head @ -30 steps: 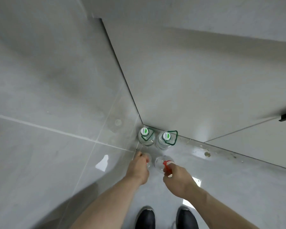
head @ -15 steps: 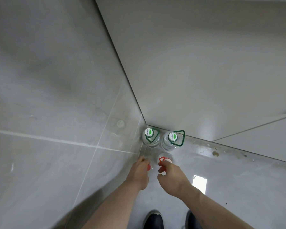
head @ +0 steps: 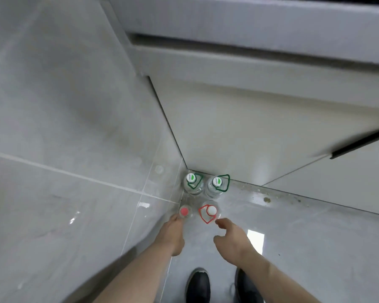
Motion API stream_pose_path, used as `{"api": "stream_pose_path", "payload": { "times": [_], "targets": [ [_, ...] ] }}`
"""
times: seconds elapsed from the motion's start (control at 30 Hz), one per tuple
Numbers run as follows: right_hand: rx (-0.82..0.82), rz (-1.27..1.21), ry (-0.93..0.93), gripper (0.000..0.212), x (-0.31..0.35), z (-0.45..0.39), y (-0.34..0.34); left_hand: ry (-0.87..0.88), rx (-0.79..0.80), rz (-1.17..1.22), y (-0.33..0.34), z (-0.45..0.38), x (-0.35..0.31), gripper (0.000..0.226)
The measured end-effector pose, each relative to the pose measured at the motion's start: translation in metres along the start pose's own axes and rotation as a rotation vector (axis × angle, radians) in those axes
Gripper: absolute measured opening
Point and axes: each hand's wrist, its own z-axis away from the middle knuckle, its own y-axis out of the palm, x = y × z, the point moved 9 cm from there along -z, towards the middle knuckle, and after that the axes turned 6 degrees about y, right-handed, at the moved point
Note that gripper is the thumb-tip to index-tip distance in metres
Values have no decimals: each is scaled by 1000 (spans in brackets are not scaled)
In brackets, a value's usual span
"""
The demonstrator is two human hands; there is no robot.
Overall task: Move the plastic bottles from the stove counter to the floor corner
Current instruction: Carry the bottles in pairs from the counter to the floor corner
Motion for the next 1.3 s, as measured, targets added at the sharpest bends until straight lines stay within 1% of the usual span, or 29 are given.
{"api": "stream_pose_path", "payload": {
  "times": [0.1, 0.17, 0.3, 0.37, 0.43, 0.6, 0.7, 0.8, 1.0, 1.17, 1.3],
  "targets": [
    [-47, -77, 17, 58, 1, 63, -28, -23, -5, -29, -32, 52, -30, 64],
    [-84, -108, 16, 57, 4, 111, -51, 11, -6, -44, -59, 93, -64, 59],
    [-137, -200, 84, 56, -5, 234, -89, 129, -1, -37, -107, 194, -146, 47],
    [-180, -291, 104, 53, -20, 294, -107, 218, 44, -52, -122, 246, -197, 44],
    [-238, -373, 125, 51, -40, 350, -127, 343, 43, -61, -135, 295, -251, 41],
    [-445, -568, 118, 50, -107, 487, -177, 646, 45, -122, -145, 423, -375, 39],
    [-590, -668, 122, 53, -160, 563, -204, 823, 107, -196, -121, 488, -442, 40],
    [-715, -770, 107, 53, -218, 626, -224, 968, 122, -253, -91, 537, -512, 40],
    [-883, -886, 87, 53, -338, 740, -254, 1191, 132, -341, -16, 623, -648, 41],
    [-1045, -950, 115, 48, -429, 829, -280, 1364, 148, -390, 45, 706, -741, 40],
    [-1174, -1015, 135, 44, -494, 883, -296, 1505, 173, -438, 84, 763, -811, 40]
  ]
}}
